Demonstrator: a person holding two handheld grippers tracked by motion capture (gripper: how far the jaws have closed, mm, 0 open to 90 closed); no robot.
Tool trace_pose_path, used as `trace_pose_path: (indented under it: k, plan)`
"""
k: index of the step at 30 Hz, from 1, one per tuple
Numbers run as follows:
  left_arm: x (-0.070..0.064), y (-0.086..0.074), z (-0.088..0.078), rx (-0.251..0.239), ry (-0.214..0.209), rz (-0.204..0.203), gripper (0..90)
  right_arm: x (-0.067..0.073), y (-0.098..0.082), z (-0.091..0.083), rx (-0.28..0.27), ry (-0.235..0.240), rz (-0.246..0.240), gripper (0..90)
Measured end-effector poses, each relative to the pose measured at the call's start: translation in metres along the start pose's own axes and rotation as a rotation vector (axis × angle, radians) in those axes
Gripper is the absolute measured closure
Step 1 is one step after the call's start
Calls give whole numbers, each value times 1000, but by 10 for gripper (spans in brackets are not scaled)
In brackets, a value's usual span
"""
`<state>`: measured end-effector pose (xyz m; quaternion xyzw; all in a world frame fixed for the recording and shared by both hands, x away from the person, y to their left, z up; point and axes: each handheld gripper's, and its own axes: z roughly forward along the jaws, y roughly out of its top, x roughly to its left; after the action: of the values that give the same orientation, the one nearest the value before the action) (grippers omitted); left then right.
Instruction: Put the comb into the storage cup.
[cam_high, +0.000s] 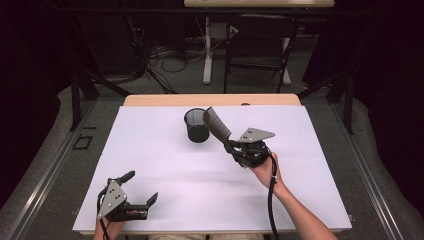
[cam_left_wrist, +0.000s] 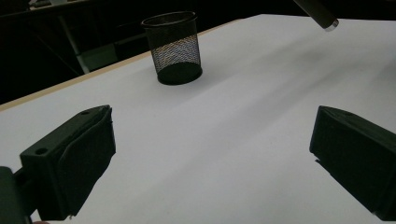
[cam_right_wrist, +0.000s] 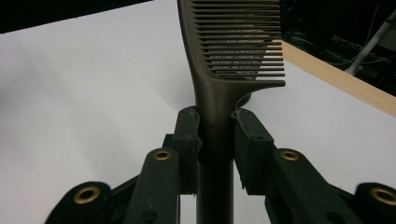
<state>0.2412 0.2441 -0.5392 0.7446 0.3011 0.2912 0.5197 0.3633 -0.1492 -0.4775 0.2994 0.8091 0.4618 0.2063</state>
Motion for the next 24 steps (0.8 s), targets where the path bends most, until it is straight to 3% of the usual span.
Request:
trace_pose_path:
  k: [24]
  plan:
    - [1, 0, 3, 2, -6, -2, 2, -9, 16, 14, -35, -22, 14, 725]
